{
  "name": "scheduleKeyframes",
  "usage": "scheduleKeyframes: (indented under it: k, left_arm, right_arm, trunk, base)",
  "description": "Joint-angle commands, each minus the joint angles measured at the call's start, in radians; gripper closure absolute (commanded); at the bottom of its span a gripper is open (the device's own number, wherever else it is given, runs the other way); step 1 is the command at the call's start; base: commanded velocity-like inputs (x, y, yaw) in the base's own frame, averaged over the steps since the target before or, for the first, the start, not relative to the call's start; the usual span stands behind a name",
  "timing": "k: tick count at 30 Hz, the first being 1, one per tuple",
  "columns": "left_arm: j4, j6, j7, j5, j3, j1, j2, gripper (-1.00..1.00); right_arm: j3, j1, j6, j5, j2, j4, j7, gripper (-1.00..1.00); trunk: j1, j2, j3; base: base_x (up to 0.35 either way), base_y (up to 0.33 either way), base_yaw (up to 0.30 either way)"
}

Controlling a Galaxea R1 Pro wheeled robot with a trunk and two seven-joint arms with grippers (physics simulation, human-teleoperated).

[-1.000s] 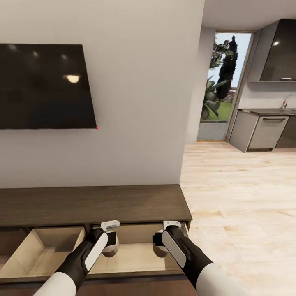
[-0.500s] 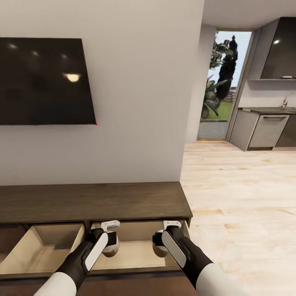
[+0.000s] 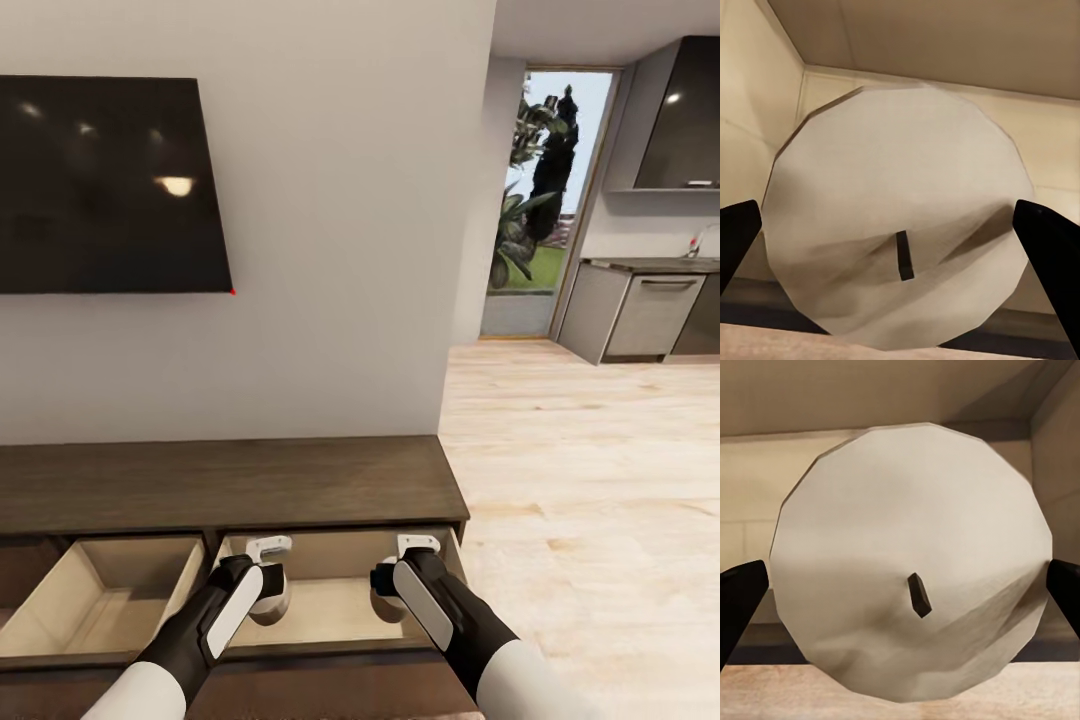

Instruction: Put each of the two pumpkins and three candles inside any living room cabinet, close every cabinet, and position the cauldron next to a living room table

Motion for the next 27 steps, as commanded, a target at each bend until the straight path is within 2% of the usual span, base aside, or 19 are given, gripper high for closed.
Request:
scheduleKeyframes:
  k: [1, 16, 27]
  left_arm:
    - [-0.002, 0.001, 0.01, 0.01, -0.003, -0.001, 0.0, 1.0]
    - [-0.002, 0.002, 0.01, 0.01, -0.004, -0.001, -0.001, 1.0]
    - [-0.002, 0.002, 0.01, 0.01, -0.004, -0.001, -0.001, 1.0]
  right_arm:
    - [0.003, -0.001, 0.0, -0.01, 0.0, -0.001, -0.01, 1.0]
    - [0.003, -0.001, -0.006, -0.01, -0.001, -0.001, -0.01, 1.0]
    - [0.003, -0.001, -0.006, -0.01, 0.0, 0.0, -0.01, 1.0]
  trunk:
    - [0.004, -0.008, -0.004]
    - [0.004, -0.008, -0.004]
    - [0.004, -0.008, -0.004]
  base:
    - [0.0, 0.0, 0.0]
    - [0.004, 0.0, 0.0]
    - [0.124, 0.0, 0.0]
